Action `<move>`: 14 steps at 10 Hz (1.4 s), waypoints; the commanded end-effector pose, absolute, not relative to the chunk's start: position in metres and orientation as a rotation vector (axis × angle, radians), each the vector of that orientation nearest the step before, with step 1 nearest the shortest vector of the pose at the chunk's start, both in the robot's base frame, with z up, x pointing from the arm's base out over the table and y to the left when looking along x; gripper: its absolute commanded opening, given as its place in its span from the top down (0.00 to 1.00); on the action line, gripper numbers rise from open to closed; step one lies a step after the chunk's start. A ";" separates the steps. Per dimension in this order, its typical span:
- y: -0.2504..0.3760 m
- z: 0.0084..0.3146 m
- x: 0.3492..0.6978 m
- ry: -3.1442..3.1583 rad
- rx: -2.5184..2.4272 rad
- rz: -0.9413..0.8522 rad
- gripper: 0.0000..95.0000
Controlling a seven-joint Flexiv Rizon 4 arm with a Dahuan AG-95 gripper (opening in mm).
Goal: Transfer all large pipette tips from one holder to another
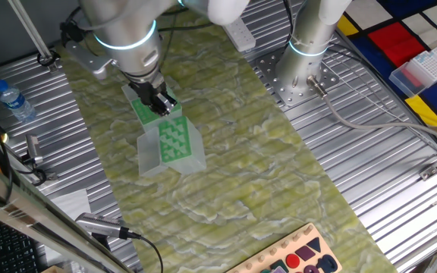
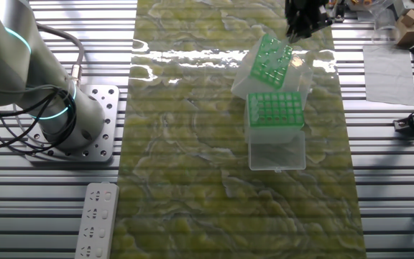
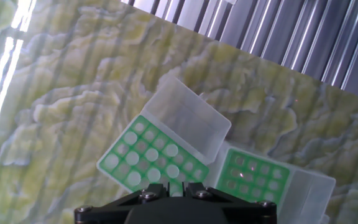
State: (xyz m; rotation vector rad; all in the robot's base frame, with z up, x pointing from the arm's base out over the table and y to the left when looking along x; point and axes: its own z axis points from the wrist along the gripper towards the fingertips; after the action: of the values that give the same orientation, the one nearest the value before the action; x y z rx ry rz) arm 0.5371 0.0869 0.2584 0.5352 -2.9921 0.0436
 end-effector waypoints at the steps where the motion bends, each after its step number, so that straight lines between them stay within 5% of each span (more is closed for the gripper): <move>1: 0.087 0.265 0.537 -2.972 0.513 0.039 1.00; 14: 0.085 0.281 0.534 -2.902 0.487 0.020 1.00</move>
State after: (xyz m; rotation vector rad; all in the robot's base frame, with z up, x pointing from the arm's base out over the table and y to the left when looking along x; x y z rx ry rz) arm 0.5345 0.0849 0.2814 0.4897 -2.8986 0.0225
